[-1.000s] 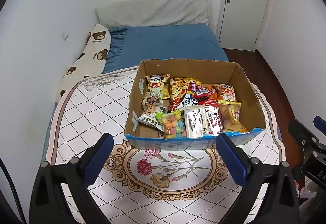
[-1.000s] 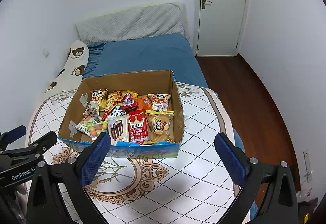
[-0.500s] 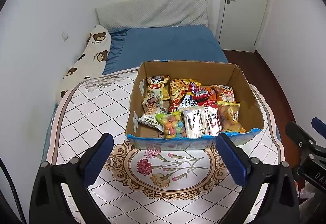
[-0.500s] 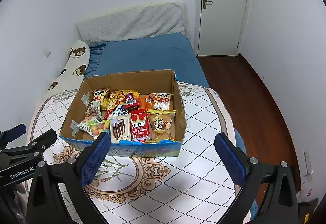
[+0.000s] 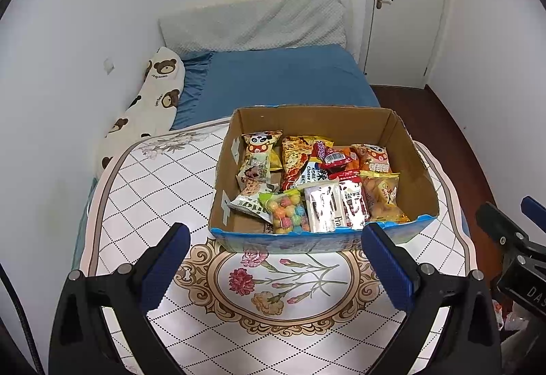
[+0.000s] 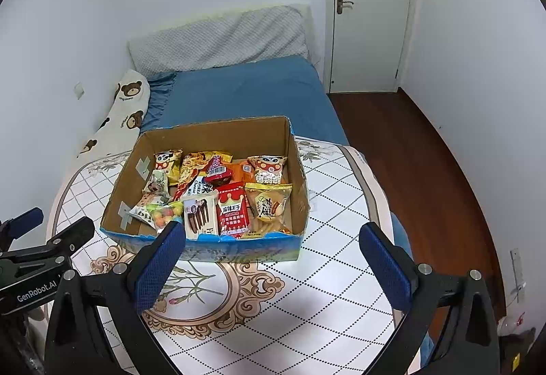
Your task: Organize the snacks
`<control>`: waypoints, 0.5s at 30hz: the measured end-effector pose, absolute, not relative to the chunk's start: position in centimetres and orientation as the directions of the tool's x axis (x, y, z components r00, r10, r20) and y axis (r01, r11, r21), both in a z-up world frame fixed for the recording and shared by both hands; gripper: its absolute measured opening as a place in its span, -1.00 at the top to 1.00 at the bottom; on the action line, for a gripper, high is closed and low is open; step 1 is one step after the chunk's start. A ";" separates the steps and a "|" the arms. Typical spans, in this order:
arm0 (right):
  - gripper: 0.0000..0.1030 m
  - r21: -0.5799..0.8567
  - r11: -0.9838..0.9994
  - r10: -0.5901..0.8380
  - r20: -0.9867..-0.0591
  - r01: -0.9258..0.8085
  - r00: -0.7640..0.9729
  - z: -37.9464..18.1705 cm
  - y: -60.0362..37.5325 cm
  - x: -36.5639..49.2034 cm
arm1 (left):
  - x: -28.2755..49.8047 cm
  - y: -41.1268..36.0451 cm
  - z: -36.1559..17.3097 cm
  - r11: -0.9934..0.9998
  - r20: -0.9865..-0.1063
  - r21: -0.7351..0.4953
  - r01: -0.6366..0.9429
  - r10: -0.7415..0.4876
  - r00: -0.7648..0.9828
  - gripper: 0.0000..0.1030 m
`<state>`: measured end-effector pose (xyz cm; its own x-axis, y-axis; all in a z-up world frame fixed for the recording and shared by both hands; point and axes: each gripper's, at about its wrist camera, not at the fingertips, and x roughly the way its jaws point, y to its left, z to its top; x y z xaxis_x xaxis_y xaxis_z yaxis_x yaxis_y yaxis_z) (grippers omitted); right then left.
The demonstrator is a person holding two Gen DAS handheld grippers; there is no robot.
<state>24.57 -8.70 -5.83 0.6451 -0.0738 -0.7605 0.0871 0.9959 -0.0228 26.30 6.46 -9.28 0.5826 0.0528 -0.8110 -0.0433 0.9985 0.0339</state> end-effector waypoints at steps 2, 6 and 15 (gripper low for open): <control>-1.00 -0.024 0.996 -0.075 -0.760 0.088 0.646 -5.8 -8.7 24.6 | 26.3 6.4 -9.3 0.999 -0.812 0.033 -0.042 0.051 0.582 -1.00; -1.00 -0.022 0.996 -0.072 -0.761 0.086 0.645 -5.8 -8.7 24.6 | 26.2 6.3 -9.3 0.999 -0.811 0.034 -0.040 0.051 0.582 -1.00; -1.00 -0.016 0.997 -0.063 -0.765 0.078 0.641 -5.9 -8.5 24.4 | 26.2 6.1 -9.1 0.999 -0.813 0.032 -0.038 0.048 0.580 -1.00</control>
